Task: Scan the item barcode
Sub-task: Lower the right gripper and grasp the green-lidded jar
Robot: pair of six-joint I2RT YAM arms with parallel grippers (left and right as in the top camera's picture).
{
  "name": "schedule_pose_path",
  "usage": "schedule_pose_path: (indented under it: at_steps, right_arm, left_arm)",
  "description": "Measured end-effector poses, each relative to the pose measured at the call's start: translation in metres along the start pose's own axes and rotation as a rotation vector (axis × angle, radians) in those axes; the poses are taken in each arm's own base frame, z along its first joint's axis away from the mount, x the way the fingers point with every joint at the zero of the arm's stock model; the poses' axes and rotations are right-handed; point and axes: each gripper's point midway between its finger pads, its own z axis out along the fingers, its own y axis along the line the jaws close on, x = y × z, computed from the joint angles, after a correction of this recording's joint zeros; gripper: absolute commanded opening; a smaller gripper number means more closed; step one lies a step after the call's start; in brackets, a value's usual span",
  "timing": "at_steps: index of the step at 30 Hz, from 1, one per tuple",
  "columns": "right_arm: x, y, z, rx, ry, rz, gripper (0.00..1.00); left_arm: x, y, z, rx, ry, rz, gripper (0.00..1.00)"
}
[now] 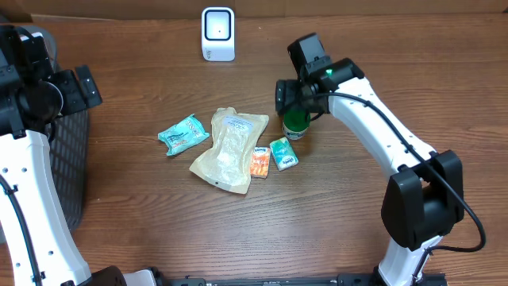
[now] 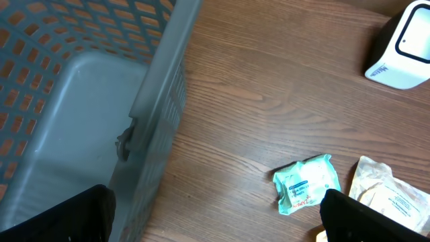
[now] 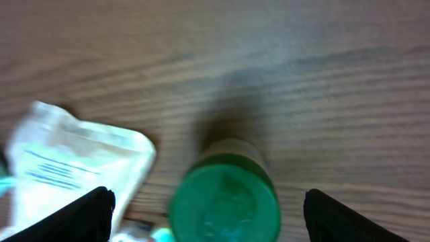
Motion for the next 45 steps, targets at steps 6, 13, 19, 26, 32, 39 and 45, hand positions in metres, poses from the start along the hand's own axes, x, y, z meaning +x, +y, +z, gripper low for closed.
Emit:
schedule_pose_path:
  at_steps: [6, 13, 19, 26, 32, 39, 45]
  right_arm:
    - [0.001, -0.003, 0.006, 0.010, -0.006, -0.098, 0.88]
    - [0.017, -0.001, 0.018, -0.021, 0.036, -0.198, 0.88]
    - [0.028, -0.005, 0.030, -0.019, 0.050, -0.219, 0.81]
    - [0.026, -0.011, 0.040, -0.018, 0.025, -0.213, 0.79]
    - [0.027, -0.012, 0.047, -0.024, 0.010, -0.210, 0.70]
    - [0.025, -0.011, 0.047, -0.027, 0.003, -0.211, 0.57]
    - [0.034, -0.006, 0.040, -0.064, 0.064, -0.208, 0.53]
  left_arm:
    - [0.000, 0.000, 0.000, 0.000, 0.000, 0.000, 0.99]
    - [0.000, 0.000, 0.000, 0.000, 0.000, 0.000, 1.00]
    - [0.000, 0.000, 0.000, 0.000, 0.000, 0.000, 1.00]
    - [0.000, 0.000, 0.000, 0.000, 0.000, 0.000, 1.00]
    - [0.000, 0.000, 0.000, 0.000, 0.000, 0.000, 1.00]
    - [0.000, 0.000, 0.000, 0.000, 0.000, 0.000, 0.99]
    - [0.000, 0.000, 0.000, 0.000, 0.000, 0.000, 1.00]
